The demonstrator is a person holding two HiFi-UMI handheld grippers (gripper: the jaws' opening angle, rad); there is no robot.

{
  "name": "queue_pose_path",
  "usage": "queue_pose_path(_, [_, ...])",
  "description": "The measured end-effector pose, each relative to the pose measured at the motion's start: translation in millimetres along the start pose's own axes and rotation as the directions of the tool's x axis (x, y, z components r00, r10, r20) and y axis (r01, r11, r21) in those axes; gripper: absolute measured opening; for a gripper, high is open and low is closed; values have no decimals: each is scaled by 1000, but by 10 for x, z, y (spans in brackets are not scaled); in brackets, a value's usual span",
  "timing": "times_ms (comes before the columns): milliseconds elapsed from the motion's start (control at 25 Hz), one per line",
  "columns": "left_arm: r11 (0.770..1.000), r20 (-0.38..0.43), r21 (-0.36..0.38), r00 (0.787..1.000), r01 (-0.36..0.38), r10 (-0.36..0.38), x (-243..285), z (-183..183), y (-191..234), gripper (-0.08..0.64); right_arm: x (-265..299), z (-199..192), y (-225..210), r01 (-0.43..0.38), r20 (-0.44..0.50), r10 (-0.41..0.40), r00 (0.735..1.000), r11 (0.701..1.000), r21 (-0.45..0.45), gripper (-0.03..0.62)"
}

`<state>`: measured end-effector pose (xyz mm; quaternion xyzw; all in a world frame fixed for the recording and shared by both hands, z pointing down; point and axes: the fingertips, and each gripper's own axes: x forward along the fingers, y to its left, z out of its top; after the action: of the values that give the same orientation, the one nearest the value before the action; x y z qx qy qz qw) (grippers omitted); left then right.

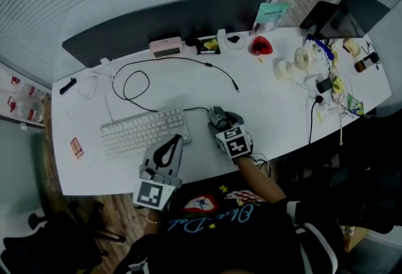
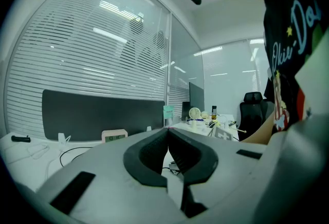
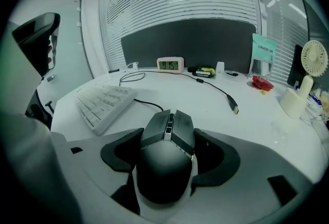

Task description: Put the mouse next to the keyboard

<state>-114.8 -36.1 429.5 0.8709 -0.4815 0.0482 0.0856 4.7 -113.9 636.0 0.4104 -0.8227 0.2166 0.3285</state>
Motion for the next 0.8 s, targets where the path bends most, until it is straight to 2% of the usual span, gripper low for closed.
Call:
queue_pose_path(400, [1000,-15,0,1000,-4,4,-33,-61,-29,0,-12,-19,54,2,13,-1,1000,999,-43,295])
queue_pose_path(800, [1000,-7,4,1000,-3,3,-21,-64,-85,0,-312,318,12,-24,160,27,987,1000,-20,295])
